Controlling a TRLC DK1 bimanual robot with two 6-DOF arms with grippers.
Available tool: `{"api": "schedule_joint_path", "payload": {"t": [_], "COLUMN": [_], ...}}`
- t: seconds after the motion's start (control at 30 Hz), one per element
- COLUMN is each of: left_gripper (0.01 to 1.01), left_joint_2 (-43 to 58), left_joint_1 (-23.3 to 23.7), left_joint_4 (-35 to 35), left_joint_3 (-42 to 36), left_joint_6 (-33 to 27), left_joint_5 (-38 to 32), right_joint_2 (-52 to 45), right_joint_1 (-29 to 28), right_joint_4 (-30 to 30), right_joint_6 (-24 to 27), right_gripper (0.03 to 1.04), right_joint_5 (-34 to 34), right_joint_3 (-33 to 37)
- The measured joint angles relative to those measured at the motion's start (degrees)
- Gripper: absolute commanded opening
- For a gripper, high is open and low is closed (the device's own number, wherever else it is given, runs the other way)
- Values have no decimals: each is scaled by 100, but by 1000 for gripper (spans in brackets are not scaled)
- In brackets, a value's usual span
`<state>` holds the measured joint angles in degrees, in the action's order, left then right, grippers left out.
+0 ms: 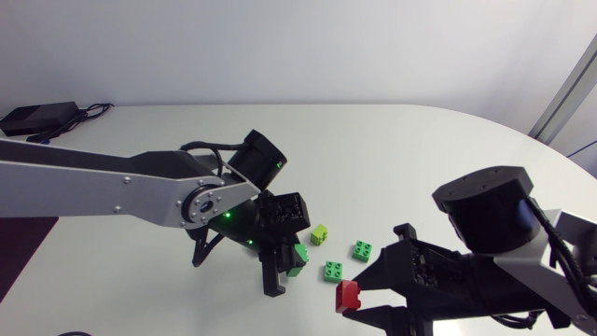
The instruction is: Disassemble duplo
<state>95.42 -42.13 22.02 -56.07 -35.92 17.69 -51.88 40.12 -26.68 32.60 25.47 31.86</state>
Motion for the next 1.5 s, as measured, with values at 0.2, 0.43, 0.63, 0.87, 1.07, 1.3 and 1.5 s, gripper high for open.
{"api": "schedule_joint_path", "payload": {"t": [0.2, 0.43, 0.63, 0.87, 1.07, 1.3, 1.5], "left_gripper": [595, 798, 875, 952, 969, 969, 970], "left_joint_2": [184, 181, -13, -710, -1270, -1644, -1976], "left_joint_1": [181, 420, 442, 667, 890, 1032, 1032], "left_joint_4": [-173, -280, -280, -420, -494, -533, -588], "left_joint_3": [37, 142, 319, 337, 420, 695, 905], "left_joint_6": [98, 107, 111, 308, 522, 708, 822], "left_joint_5": [-151, -219, -326, -774, -990, -1220, -1519], "right_joint_2": [-17, -372, -890, -2118, -3508, -4800, -5665], "right_joint_1": [-282, -632, -986, -1510, -1851, -1941, -1987], "right_joint_4": [48, 385, 925, 1880, 2459, 2752, 2861], "right_joint_6": [2, 0, -59, -203, -289, -330, -328], "right_gripper": [259, 270, 279, 348, 380, 380, 505], "right_joint_5": [-22, -20, -70, -459, -675, -992, -1217], "right_joint_3": [0, 7, 109, 584, 992, 1694, 2238]}}
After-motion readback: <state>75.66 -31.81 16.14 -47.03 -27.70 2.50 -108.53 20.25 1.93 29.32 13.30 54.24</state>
